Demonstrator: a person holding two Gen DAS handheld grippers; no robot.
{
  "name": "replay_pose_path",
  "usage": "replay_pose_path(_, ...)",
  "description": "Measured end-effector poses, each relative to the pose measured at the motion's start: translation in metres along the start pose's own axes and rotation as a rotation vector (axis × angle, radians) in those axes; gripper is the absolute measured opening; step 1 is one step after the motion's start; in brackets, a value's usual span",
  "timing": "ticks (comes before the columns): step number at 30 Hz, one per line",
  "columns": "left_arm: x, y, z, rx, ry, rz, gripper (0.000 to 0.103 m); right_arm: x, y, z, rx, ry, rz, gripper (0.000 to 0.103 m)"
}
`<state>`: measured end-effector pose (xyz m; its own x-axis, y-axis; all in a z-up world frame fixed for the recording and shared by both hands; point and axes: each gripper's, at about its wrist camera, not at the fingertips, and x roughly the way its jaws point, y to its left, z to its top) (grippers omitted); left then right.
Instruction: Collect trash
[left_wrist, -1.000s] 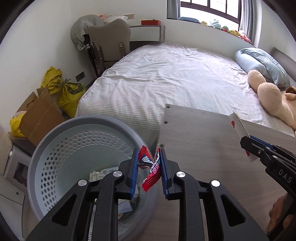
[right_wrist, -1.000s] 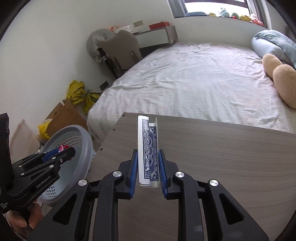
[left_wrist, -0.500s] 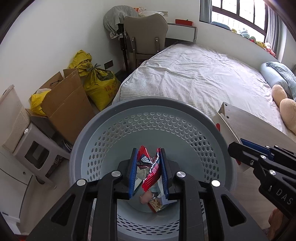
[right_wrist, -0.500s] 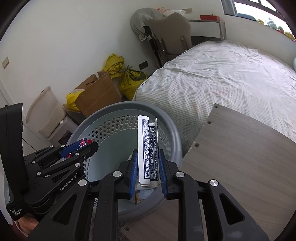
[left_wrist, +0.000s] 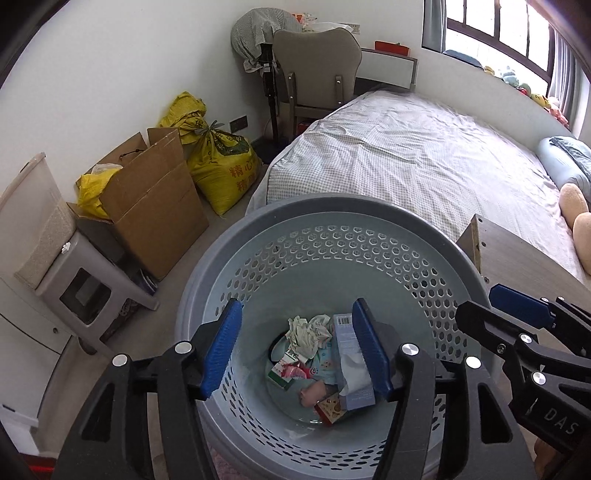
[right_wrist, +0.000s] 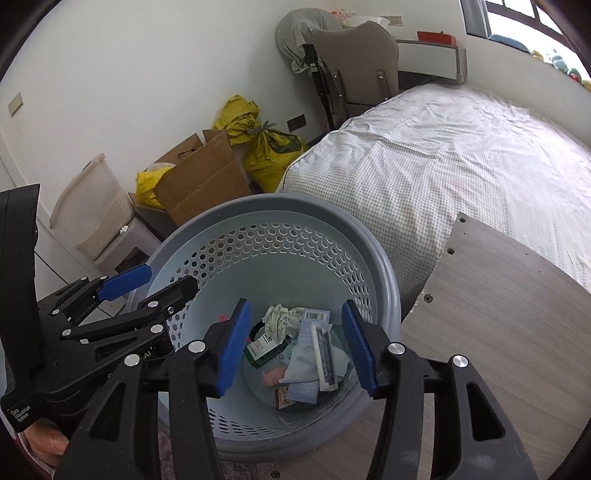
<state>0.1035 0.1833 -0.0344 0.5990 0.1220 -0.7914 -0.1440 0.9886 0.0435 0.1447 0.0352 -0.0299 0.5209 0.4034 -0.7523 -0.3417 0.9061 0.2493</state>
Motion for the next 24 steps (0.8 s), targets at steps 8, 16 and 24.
replay_pose_path(8, -0.006, 0.006, -0.001, -0.016, -0.013, 0.017, 0.066, -0.002, 0.004, -0.001, -0.011, -0.008, -0.027, 0.054)
replay_pose_path(16, -0.008, 0.01, -0.003, -0.027, -0.009, 0.025, 0.07, -0.005, 0.004, -0.003, -0.014, -0.015, -0.037, 0.059)
replay_pose_path(24, -0.01, 0.012, -0.005, -0.033, -0.01, 0.025, 0.074, -0.007, 0.005, -0.003, -0.017, -0.022, -0.042, 0.062)
